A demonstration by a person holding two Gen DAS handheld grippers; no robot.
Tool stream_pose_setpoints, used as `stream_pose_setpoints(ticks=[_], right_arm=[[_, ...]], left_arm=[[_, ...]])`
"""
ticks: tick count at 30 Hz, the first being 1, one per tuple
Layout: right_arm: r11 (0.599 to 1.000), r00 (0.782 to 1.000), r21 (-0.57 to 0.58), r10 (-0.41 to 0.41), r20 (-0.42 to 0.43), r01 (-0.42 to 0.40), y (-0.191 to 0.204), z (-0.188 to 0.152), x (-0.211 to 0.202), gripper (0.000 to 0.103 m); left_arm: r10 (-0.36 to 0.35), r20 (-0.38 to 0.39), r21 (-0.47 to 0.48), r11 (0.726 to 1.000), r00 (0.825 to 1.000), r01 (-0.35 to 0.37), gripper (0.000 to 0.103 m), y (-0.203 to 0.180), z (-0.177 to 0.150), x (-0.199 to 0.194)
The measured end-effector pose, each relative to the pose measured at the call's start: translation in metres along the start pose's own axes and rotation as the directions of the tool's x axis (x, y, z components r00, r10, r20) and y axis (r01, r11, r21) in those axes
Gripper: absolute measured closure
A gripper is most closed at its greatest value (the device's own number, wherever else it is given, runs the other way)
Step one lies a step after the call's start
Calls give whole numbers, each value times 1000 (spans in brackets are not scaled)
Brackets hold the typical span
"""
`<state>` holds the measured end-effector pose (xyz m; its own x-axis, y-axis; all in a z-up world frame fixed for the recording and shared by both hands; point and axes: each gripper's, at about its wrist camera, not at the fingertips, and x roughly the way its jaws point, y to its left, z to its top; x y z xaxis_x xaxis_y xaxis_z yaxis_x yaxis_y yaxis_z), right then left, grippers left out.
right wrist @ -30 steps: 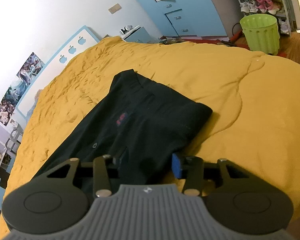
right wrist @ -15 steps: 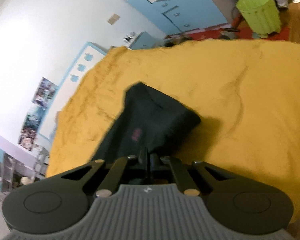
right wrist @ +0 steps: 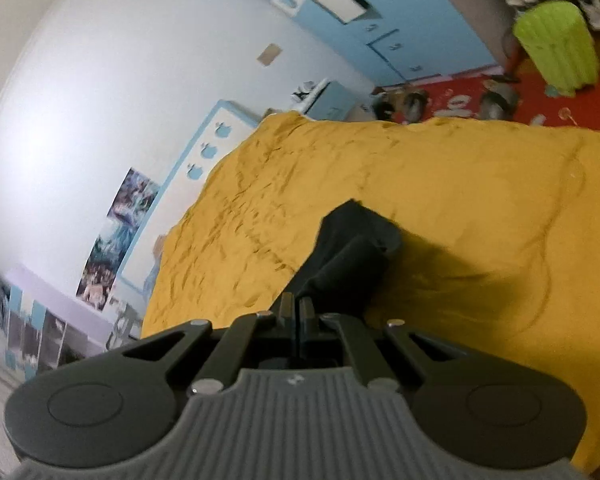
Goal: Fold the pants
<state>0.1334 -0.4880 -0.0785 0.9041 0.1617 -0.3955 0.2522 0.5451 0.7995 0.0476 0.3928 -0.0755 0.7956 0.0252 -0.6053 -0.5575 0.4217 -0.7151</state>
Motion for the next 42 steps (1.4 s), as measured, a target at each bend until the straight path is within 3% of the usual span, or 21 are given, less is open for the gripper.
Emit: stream_pose_setpoints(ticks=[3,7,11,13,15,18,21,22,23,27,33,34,35,37,39,42], right_arm=[[1000,1000,7,-7,-6,7,-3,1,0,103],[999,999,25,34,-2,-34,5,8,-3,103],[993,993,37,109,52,-111,16,20,-8,103],[994,993,33,101,63,-103,16,24,-8,103],[999,998,23,48,26,-49,13,27,1,103],[993,990,-31,-114,-87,112,7,21,23,103],[975,967,-8,-222,-122,222,-3,12,24,85],[968,962,-9,-248,-113,249,-5,7,21,65],[958,953,-20,-287,-100,286,-5,1,17,57],[932,928,-27,-362,-87,361,-9,-21,0,57],[941,933,37,-328,-148,336,-31,-51,16,59],[947,940,39,-311,-140,319,-34,-50,24,74],[952,945,55,-292,-150,303,-38,-49,29,103],[972,969,115,-186,-162,206,-36,-44,34,103],[989,987,103,-95,-127,108,-18,-33,31,103],[989,995,144,3,-96,11,0,-9,33,103]], left_arm=[[4,-15,3,1000,1000,-4,102,0,2,-2],[-46,-20,9,999,999,46,102,-17,16,-4],[-90,-15,-15,996,996,90,102,-41,29,1],[-94,-21,-30,995,995,93,103,-48,34,8],[-70,-25,-10,998,997,70,103,-53,35,19],[-32,-47,11,999,998,32,103,-54,29,32],[-27,-61,-8,1000,998,27,103,-51,22,37],[-25,-61,-5,1000,998,25,103,-50,21,37],[-23,-61,-3,1000,998,23,103,-48,21,36],[-21,-59,6,1000,998,21,103,-46,22,31],[-2,-73,35,999,997,4,102,-49,22,32],[1,-76,37,999,997,2,102,-50,23,33],[6,-79,37,999,997,-3,102,-50,24,34],[11,-90,13,1000,996,-10,103,-49,27,34],[7,-86,-5,1000,996,-8,102,-51,32,32],[10,-82,-4,1000,997,-10,102,-62,40,36]])
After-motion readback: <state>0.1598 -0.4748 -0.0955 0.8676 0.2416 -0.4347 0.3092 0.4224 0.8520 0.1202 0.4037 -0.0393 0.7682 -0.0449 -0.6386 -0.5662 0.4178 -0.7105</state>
